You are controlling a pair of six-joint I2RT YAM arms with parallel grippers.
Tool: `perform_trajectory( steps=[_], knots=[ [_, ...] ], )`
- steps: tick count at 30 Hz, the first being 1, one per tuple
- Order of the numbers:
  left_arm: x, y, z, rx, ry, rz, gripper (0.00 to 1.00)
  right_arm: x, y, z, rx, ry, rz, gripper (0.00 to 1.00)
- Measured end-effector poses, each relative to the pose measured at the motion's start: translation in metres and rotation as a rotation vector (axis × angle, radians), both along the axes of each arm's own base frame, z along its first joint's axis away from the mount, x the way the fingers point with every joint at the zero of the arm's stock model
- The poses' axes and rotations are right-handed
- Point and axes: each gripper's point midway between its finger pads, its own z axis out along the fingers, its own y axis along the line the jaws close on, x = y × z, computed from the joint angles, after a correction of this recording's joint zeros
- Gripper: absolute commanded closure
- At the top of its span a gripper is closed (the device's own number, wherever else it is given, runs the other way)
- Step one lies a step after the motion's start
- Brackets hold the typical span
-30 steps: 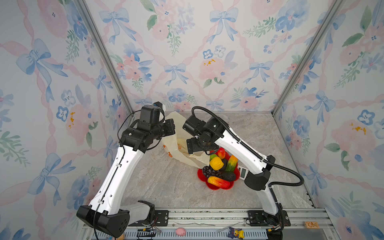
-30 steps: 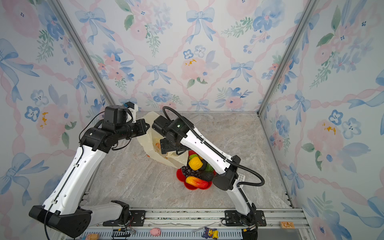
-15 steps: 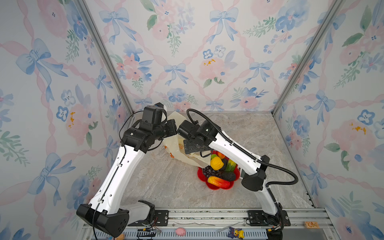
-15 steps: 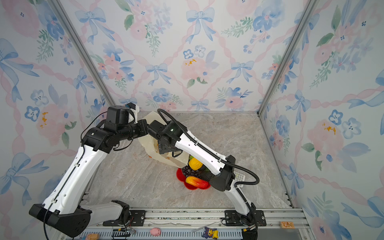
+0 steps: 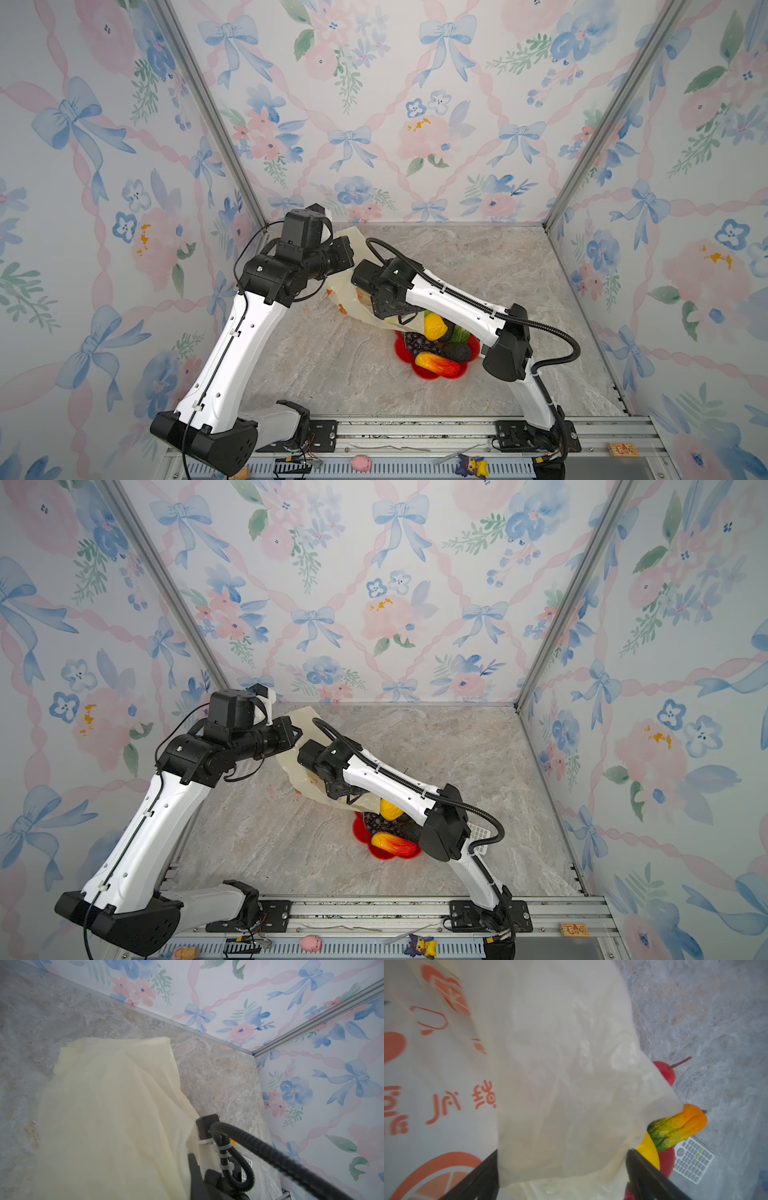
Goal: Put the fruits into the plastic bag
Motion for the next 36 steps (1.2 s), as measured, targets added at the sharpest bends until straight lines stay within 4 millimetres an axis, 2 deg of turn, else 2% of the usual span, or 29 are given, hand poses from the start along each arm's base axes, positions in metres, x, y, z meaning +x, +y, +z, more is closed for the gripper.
perform_trajectory(
  steps=[3,5,8,12,14,15,17,19,21,24,27,32,36],
  knots=[
    [0.0,0.007,0.006,-0.017,-0.015,0.01,1.0,0.005,-0.026,-0.015,-0.055,0.029,-0.039,0.21],
    [0.0,0.012,0.008,-0.022,-0.019,0.021,1.0,0.016,-0.048,-0.008,-0.058,0.021,-0.077,0.24],
    [0.001,0.015,0.009,-0.019,-0.023,0.028,1.0,0.041,-0.087,0.029,0.002,-0.05,-0.16,0.29],
    [0.001,0.015,0.009,-0.013,-0.026,0.023,1.0,0.069,-0.165,0.096,0.161,-0.18,-0.348,0.3],
    [0.001,0.015,0.009,-0.009,-0.03,0.019,1.0,0.074,-0.198,0.114,0.27,-0.219,-0.435,0.28],
    [0.001,0.015,0.009,-0.008,-0.031,0.018,1.0,0.075,-0.206,0.118,0.34,-0.223,-0.46,0.27],
    [0.0,0.015,0.009,-0.008,-0.032,0.014,1.0,0.072,-0.201,0.119,0.468,-0.206,-0.456,0.26],
    [0.0,0.014,0.009,-0.008,-0.03,0.011,1.0,0.067,-0.175,0.118,0.564,-0.157,-0.4,0.2],
    [0.001,0.013,0.008,-0.01,-0.027,0.006,1.0,0.064,-0.15,0.117,0.587,-0.118,-0.329,0.12],
    [0.003,0.009,0.008,-0.01,-0.022,-0.004,1.0,0.058,-0.116,0.12,0.538,-0.082,-0.207,0.02],
    [0.005,0.005,0.007,-0.008,-0.018,-0.017,1.0,0.044,-0.091,0.122,0.463,-0.064,-0.097,0.0],
    [0.007,0.0,0.004,-0.004,-0.01,-0.029,1.0,0.019,-0.069,0.117,0.346,-0.035,0.023,0.01],
    [0.007,0.0,0.005,-0.004,-0.012,-0.03,1.0,0.015,-0.053,0.096,0.281,0.001,0.071,0.01]
  ],
)
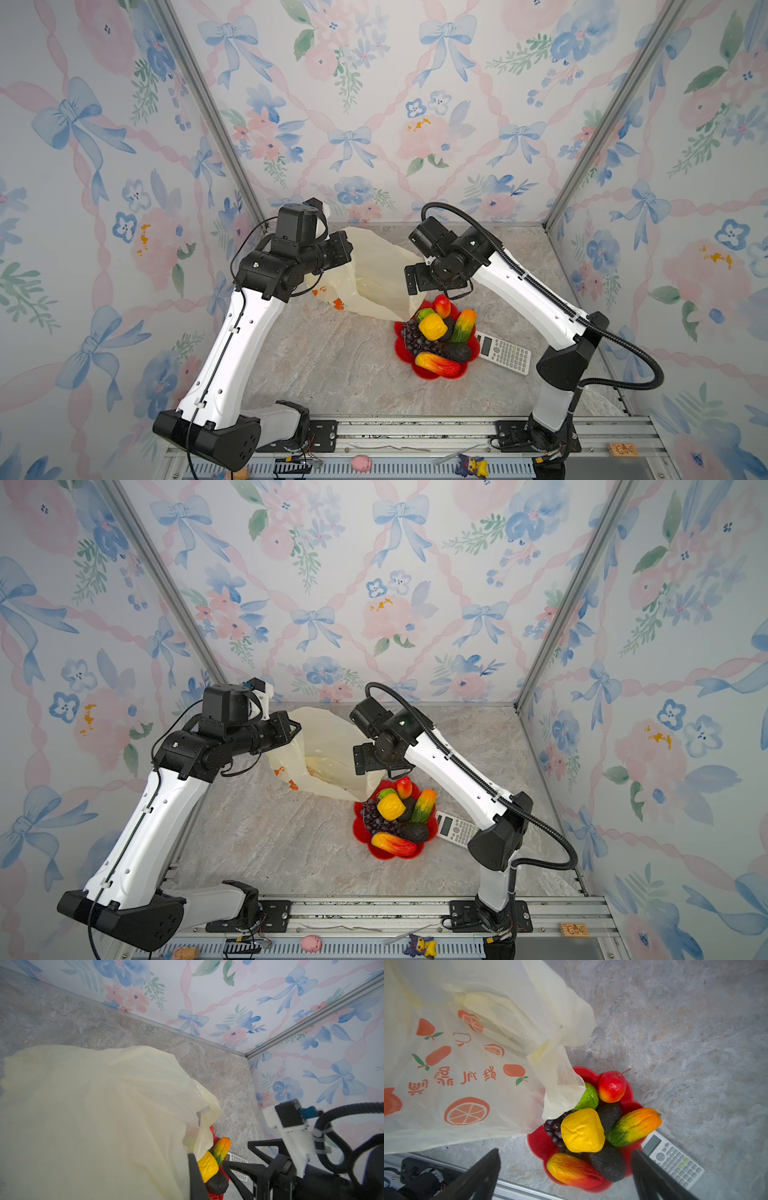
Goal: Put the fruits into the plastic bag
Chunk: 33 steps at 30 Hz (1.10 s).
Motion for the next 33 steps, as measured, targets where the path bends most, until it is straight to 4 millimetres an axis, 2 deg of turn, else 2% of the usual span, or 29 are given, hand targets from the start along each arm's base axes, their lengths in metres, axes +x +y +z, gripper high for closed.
perform_trajectory(
  steps=[5,11,16,20,22,27,30,33],
  knots=[
    [-0.001,0.0,0.001,0.0,-0.002,0.0,1.0,0.008,0.009,-0.028,-0.043,0.037,0.011,0.0],
    [-0.004,0.001,0.003,-0.003,-0.011,-0.001,1.0,0.033,0.019,-0.042,0.003,0.049,-0.005,0.01],
    [-0.005,0.002,0.004,-0.004,-0.013,0.0,1.0,0.046,0.043,-0.036,0.034,0.02,0.052,0.0],
    [-0.005,0.002,0.003,-0.003,-0.011,0.0,1.0,0.041,0.065,-0.02,0.041,-0.02,0.099,0.04],
    [-0.005,0.002,0.003,-0.003,-0.011,0.0,1.0,0.036,0.07,-0.022,0.022,-0.026,0.109,0.04],
    [-0.005,0.002,0.003,-0.003,-0.01,0.0,1.0,0.035,0.067,-0.048,-0.088,-0.005,0.078,0.03],
    [-0.005,0.002,0.003,-0.004,-0.01,0.0,1.0,0.04,0.054,-0.064,-0.188,-0.004,0.049,0.03],
    [-0.005,0.003,0.003,-0.005,-0.01,0.004,1.0,0.044,0.039,-0.067,-0.28,-0.02,0.031,0.01]
  ],
)
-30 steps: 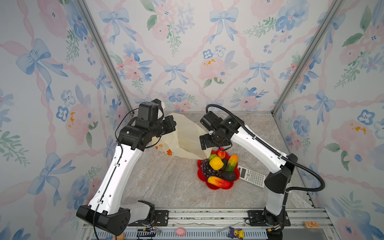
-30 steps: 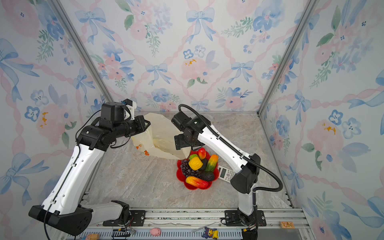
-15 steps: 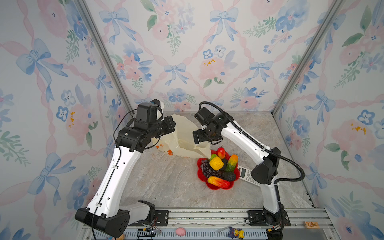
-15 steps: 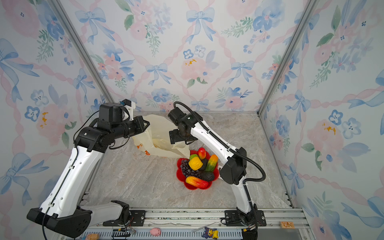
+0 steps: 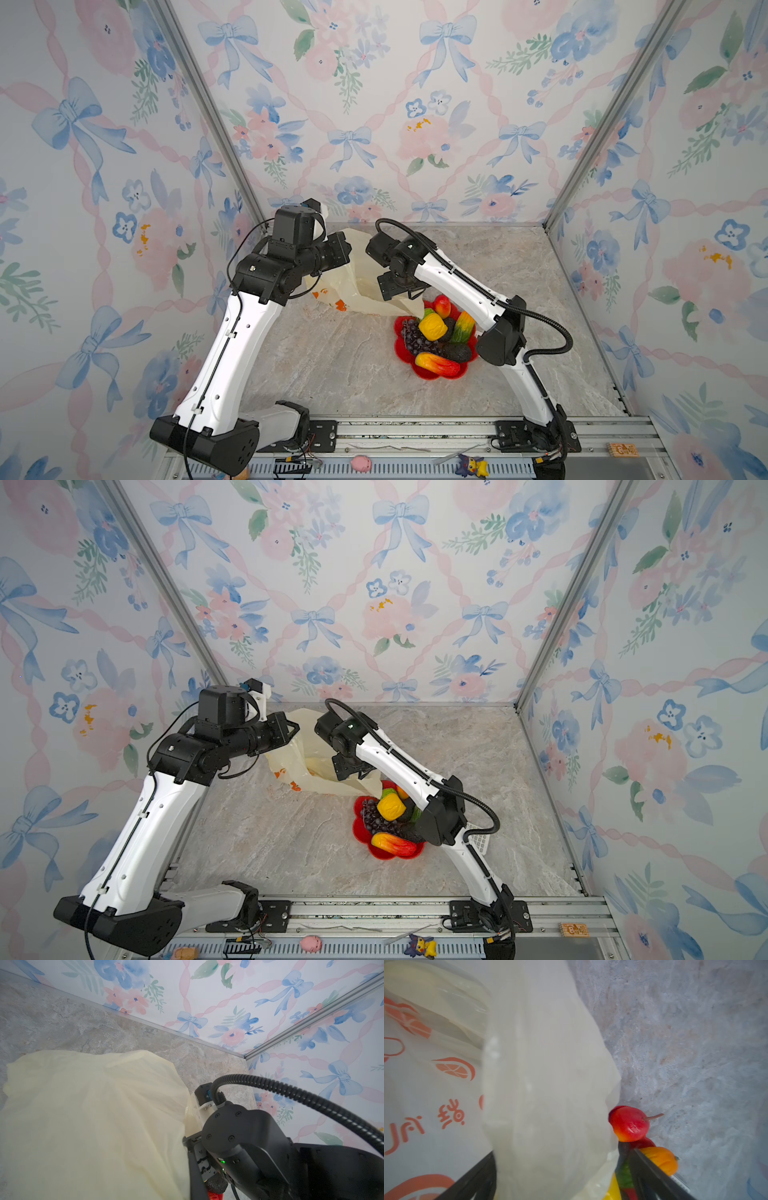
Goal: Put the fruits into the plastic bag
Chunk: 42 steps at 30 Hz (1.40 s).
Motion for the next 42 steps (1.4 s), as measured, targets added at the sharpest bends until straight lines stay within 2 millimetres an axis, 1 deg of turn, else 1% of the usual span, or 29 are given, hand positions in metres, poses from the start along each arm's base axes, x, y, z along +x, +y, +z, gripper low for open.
perform_trajectory(
  steps=[2,7,8,11,13,15,16,18,23,26,28,29,31,32,34,35,36,37,38,39,40,41,42],
  knots=[
    [0.0,0.001,0.0,0.0,0.0,0.003,1.0,0.0,-0.011,0.004,-0.055,-0.016,-0.006,0.01],
    [0.001,0.003,0.0,0.0,0.0,0.008,1.0,0.001,-0.035,0.015,-0.156,-0.058,-0.014,0.1],
    [0.001,0.003,0.0,0.0,0.0,0.008,1.0,-0.001,-0.04,0.016,-0.174,-0.059,-0.016,0.13],
    [0.001,0.003,0.0,0.001,0.0,0.008,1.0,-0.01,-0.056,0.018,-0.201,-0.042,-0.017,0.26],
    [0.001,0.003,0.0,0.001,0.0,0.008,1.0,-0.015,-0.063,0.018,-0.191,-0.03,-0.022,0.39],
    [0.001,0.003,0.0,0.001,0.0,0.008,1.0,-0.017,-0.068,0.018,-0.163,-0.018,-0.04,0.64],
    [0.001,0.003,0.0,0.001,0.0,0.008,1.0,-0.017,-0.07,0.019,-0.148,-0.015,-0.048,0.78],
    [0.001,0.003,0.0,0.001,0.001,0.01,1.0,-0.017,-0.072,0.021,-0.121,-0.013,-0.053,0.99],
    [0.002,0.006,-0.001,0.012,-0.002,0.012,1.0,-0.018,-0.061,0.034,0.01,-0.005,-0.059,1.0],
    [0.003,0.007,0.0,0.031,-0.011,0.013,1.0,-0.016,-0.047,0.05,0.149,-0.005,-0.057,1.0],
    [0.007,0.009,0.001,0.047,-0.017,0.018,1.0,-0.007,-0.042,0.065,0.258,-0.027,-0.066,1.0],
    [0.012,0.01,0.003,0.054,-0.02,0.021,1.0,0.003,-0.042,0.077,0.321,-0.054,-0.076,1.0],
    [0.03,0.009,0.009,0.062,-0.021,0.027,1.0,0.027,-0.043,0.103,0.432,-0.129,-0.097,1.0],
    [0.044,0.006,0.016,0.062,-0.031,0.026,1.0,0.041,-0.045,0.12,0.486,-0.179,-0.106,1.0],
    [0.076,-0.004,0.033,0.058,-0.064,0.02,1.0,0.067,-0.048,0.161,0.589,-0.29,-0.109,1.0],
    [0.095,-0.011,0.046,0.047,-0.097,0.015,1.0,0.079,-0.049,0.189,0.648,-0.365,-0.1,1.0],
    [0.112,-0.019,0.062,0.031,-0.138,0.006,1.0,0.092,-0.052,0.225,0.715,-0.464,-0.089,1.0],
    [0.124,-0.026,0.081,0.012,-0.189,-0.004,1.0,0.098,-0.054,0.252,0.764,-0.539,-0.074,1.0],
    [0.134,-0.033,0.101,-0.01,-0.25,-0.016,1.0,0.102,-0.057,0.282,0.816,-0.624,-0.052,1.0],
    [0.139,-0.04,0.123,-0.034,-0.315,-0.03,1.0,0.098,-0.06,0.312,0.865,-0.704,-0.022,1.0],
    [0.139,-0.045,0.142,-0.055,-0.377,-0.044,1.0,0.092,-0.062,0.333,0.898,-0.757,0.005,1.0],
    [0.133,-0.049,0.164,-0.074,-0.445,-0.062,1.0,0.083,-0.064,0.355,0.93,-0.811,0.039,1.0],
    [0.124,-0.054,0.18,-0.081,-0.494,-0.081,1.0,0.071,-0.065,0.372,0.951,-0.856,0.071,1.0]
  ],
)
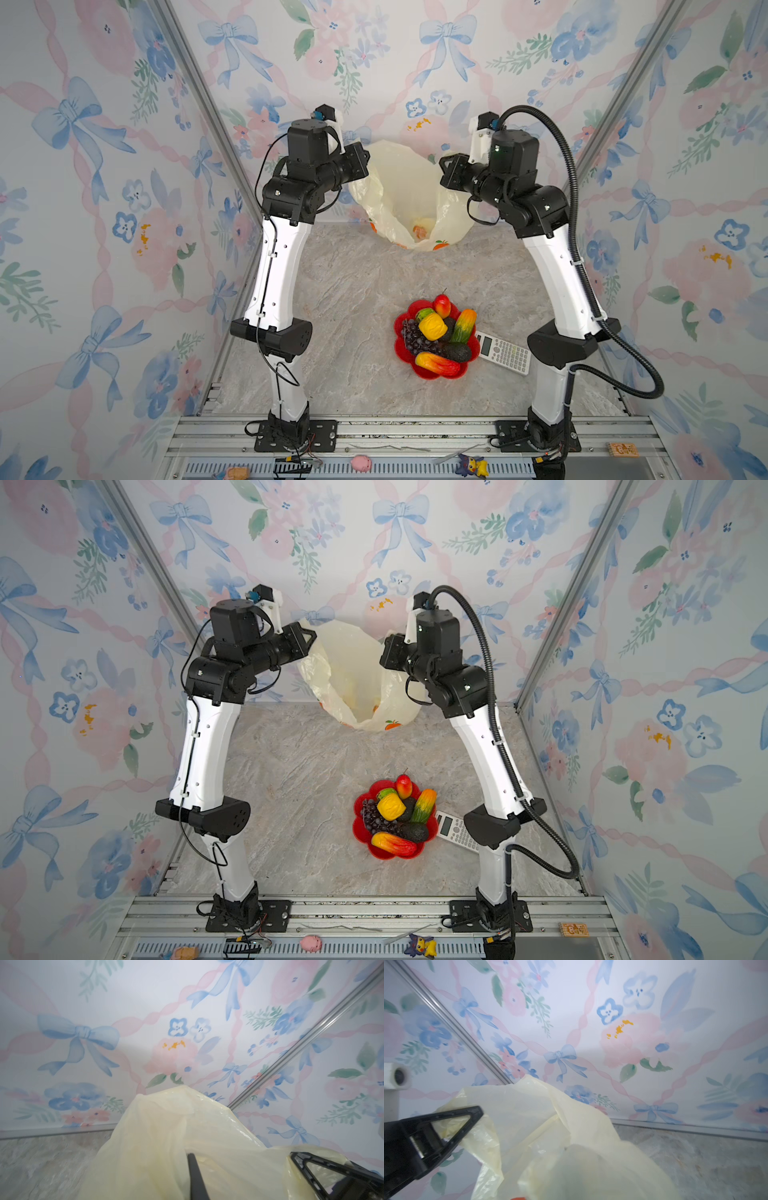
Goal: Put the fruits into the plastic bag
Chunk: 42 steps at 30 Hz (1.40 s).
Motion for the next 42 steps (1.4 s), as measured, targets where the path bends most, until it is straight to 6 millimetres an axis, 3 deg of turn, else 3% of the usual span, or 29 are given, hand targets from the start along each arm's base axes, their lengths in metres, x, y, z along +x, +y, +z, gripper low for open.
perform_trajectory(
  steps=[3,6,8,9,11,12,14,16,18,19,20,21,23,27,30,32,38,42],
  knots=[
    [-0.046,-0.016,0.039,0.03,-0.137,-0.063,1.0,-0.04,-0.011,0.044,0.023,-0.137,0.028,1.0],
    [-0.1,-0.031,0.061,0.069,-0.23,-0.144,1.0,-0.073,-0.027,0.073,0.034,-0.234,0.039,1.0],
    [-0.12,-0.028,0.059,0.107,-0.253,-0.144,1.0,-0.082,-0.034,0.066,0.019,-0.235,0.039,1.0],
    [-0.123,-0.025,0.047,0.134,-0.247,-0.124,1.0,-0.081,-0.034,0.051,0.009,-0.214,0.041,1.0],
    [-0.119,-0.016,0.003,0.198,-0.183,-0.069,1.0,-0.07,-0.031,0.001,-0.013,-0.112,0.04,1.0],
    [-0.108,-0.009,-0.038,0.238,-0.112,-0.032,1.0,-0.058,-0.025,-0.04,-0.029,-0.014,0.047,1.0],
    [-0.079,0.004,-0.138,0.32,0.089,0.015,1.0,-0.026,-0.009,-0.137,-0.072,0.225,0.061,1.0],
    [-0.057,0.02,-0.259,0.405,0.352,0.053,1.0,-0.002,0.008,-0.253,-0.121,0.505,0.074,1.0],
    [-0.066,0.04,-0.366,0.496,0.611,0.078,1.0,-0.004,0.012,-0.358,-0.197,0.762,0.065,1.0],
    [-0.081,0.05,-0.4,0.536,0.712,0.083,1.0,-0.014,0.009,-0.396,-0.238,0.872,0.06,1.0],
    [-0.093,0.056,-0.416,0.561,0.767,0.084,1.0,-0.023,0.007,-0.414,-0.26,0.937,0.06,1.0],
    [-0.1,0.062,-0.416,0.566,0.784,0.094,1.0,-0.029,0.007,-0.418,-0.266,0.967,0.065,1.0],
    [-0.094,0.064,-0.383,0.522,0.703,0.117,1.0,-0.028,0.012,-0.395,-0.235,0.947,0.083,1.0],
    [-0.075,0.067,-0.286,0.389,0.444,0.176,1.0,-0.006,0.033,-0.295,-0.099,0.732,0.149,1.0],
    [-0.077,0.068,-0.255,0.346,0.36,0.188,1.0,-0.006,0.036,-0.251,-0.045,0.636,0.182,1.0],
    [-0.078,0.069,-0.255,0.344,0.36,0.188,1.0,-0.007,0.038,-0.24,-0.032,0.616,0.196,1.0],
    [-0.079,0.072,-0.256,0.334,0.383,0.19,1.0,-0.013,0.039,-0.245,-0.043,0.646,0.206,1.0],
    [-0.081,0.07,-0.227,0.308,0.35,0.182,1.0,-0.021,0.046,-0.227,-0.047,0.622,0.223,1.0]
  ],
)
